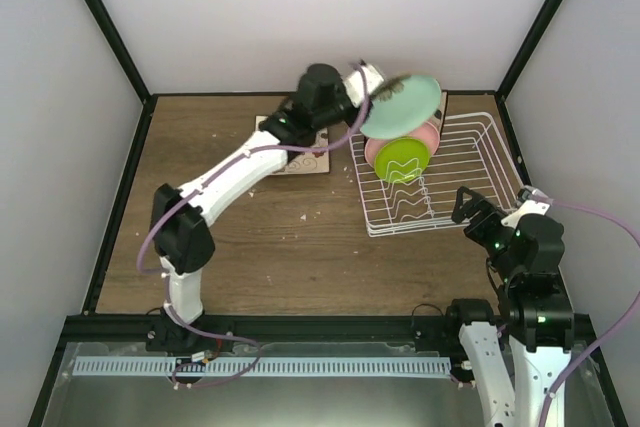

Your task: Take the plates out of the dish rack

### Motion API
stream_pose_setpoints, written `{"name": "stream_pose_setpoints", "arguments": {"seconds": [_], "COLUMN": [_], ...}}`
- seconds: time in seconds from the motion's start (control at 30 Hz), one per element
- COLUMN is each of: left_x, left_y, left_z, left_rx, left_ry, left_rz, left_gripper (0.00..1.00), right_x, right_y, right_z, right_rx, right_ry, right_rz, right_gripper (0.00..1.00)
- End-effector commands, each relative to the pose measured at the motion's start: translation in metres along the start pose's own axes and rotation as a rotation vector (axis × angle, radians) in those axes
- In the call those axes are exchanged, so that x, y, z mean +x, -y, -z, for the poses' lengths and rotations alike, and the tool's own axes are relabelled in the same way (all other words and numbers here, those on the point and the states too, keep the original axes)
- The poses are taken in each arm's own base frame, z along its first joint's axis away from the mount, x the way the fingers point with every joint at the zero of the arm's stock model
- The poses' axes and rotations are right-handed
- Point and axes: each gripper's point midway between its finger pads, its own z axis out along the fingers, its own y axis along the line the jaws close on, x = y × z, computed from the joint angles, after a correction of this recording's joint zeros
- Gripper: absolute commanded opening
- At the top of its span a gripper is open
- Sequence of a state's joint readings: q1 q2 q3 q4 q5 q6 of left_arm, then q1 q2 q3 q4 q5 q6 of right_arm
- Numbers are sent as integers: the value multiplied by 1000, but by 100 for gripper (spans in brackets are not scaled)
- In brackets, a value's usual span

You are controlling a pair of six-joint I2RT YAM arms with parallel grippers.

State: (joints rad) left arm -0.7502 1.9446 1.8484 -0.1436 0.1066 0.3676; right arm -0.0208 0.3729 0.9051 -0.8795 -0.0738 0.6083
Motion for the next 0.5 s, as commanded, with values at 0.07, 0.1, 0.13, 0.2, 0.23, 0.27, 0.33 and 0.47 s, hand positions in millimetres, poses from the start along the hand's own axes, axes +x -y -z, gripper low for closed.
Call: {"name": "stream_pose_setpoints", "arguments": {"seconds": [0.07, 0.1, 0.13, 0.2, 0.23, 0.27, 0.33, 0.47], "left_x": [-146, -142, -131, -97, -73, -48, 14, 121], "left_y": [-165, -190, -216, -266, -286, -305, -334, -343], "left_z": [156, 176, 192, 223, 235, 249, 275, 316], "left_rx": [-293, -332, -374, -458, -491, -527, -562, -639], "left_ry": [504, 523, 532, 529, 514, 495, 443, 376], "left_rz": [370, 438, 507, 644, 714, 781, 928, 1185], "left_gripper": [4, 4, 4, 4, 4, 4, 4, 4], "right_x": [6, 6, 6, 6, 6, 7, 7, 11], "right_y": [4, 4, 4, 4, 4, 3, 3, 3], "right_z": [2, 2, 1, -1, -3, -4, -8, -14], "right_rx": [6, 3, 2, -2, -3, -6, -11, -18], "right_ry": [0, 0, -2, -2, -2, -4, -7, -14], "right_rz": [-33, -36, -38, -42, -44, -46, -50, -63], "right_gripper": [100, 100, 100, 100, 100, 100, 100, 100]}}
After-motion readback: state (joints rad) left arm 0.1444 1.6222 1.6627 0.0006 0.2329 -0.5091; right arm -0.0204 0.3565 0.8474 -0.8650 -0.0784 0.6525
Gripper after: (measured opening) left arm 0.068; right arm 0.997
